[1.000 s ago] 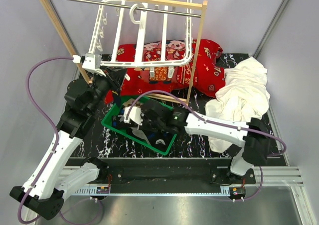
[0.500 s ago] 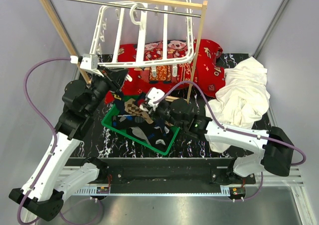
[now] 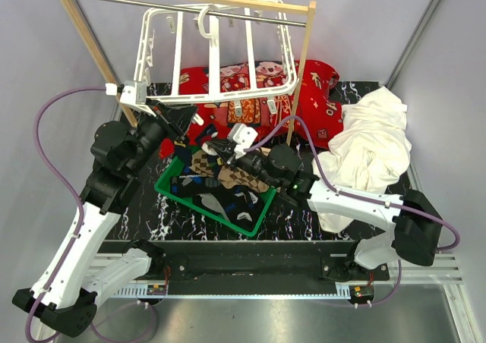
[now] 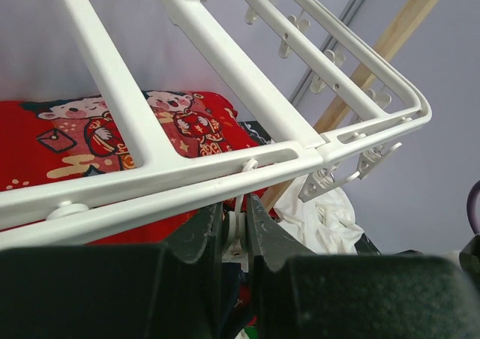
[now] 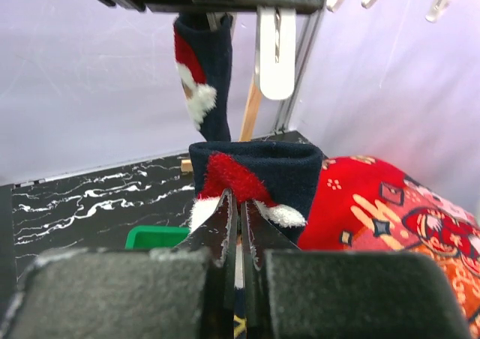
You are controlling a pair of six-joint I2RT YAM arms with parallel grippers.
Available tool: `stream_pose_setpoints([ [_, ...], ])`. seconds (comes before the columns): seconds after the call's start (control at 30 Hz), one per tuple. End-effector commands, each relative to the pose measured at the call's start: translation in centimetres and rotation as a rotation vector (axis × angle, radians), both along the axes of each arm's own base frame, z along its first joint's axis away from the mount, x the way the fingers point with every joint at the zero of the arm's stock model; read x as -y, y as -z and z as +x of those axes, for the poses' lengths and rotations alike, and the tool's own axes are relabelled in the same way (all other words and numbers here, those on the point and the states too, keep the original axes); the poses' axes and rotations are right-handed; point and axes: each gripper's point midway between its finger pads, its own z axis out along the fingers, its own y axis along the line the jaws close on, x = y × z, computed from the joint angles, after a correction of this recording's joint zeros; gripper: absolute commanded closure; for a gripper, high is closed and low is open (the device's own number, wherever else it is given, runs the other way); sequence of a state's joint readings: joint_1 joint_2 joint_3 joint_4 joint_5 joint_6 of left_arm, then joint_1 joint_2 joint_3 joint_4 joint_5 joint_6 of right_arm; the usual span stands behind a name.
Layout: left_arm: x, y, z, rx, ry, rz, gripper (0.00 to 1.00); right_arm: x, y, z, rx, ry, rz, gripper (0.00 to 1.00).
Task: Clip the socks to the hanger
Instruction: Pick up the sock from the bin, then clamp the sock onto the hanger.
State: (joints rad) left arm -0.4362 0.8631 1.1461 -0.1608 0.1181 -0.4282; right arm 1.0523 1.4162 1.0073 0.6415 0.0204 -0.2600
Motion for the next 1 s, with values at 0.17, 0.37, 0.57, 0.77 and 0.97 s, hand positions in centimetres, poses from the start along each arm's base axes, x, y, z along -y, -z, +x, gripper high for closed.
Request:
stream_pose_setpoints([
  [0.17, 0.6, -1.7, -1.3, 0.023, 0.065, -0.015, 0.95, -0.5, -5.0, 0.0, 0.113, -0.04, 0.093, 1.0],
  [0.37, 0.8, -1.5, -1.2, 0.015, 0.072, -0.009, 0.95, -0.6, -5.8, 0.2, 0.134, -0.046, 0.092, 1.0],
  [0.57, 0.9, -1.2, -1.2, 0.006, 0.078, -0.003, 0.95, -0.5, -6.4, 0.3, 0.153, -0.046, 0.094, 1.0],
  [0.77, 1.1, -1.2, -1.2, 0.003, 0.089, 0.001, 0.95, -0.5, -6.7, 0.4, 0.166, -0.047, 0.087, 1.0],
  [0.97, 1.4, -1.2, -1.3, -0.004, 0.106, 0.003, 0.95, -0.6, -6.9, 0.6, 0.175, -0.047, 0.081, 1.0],
])
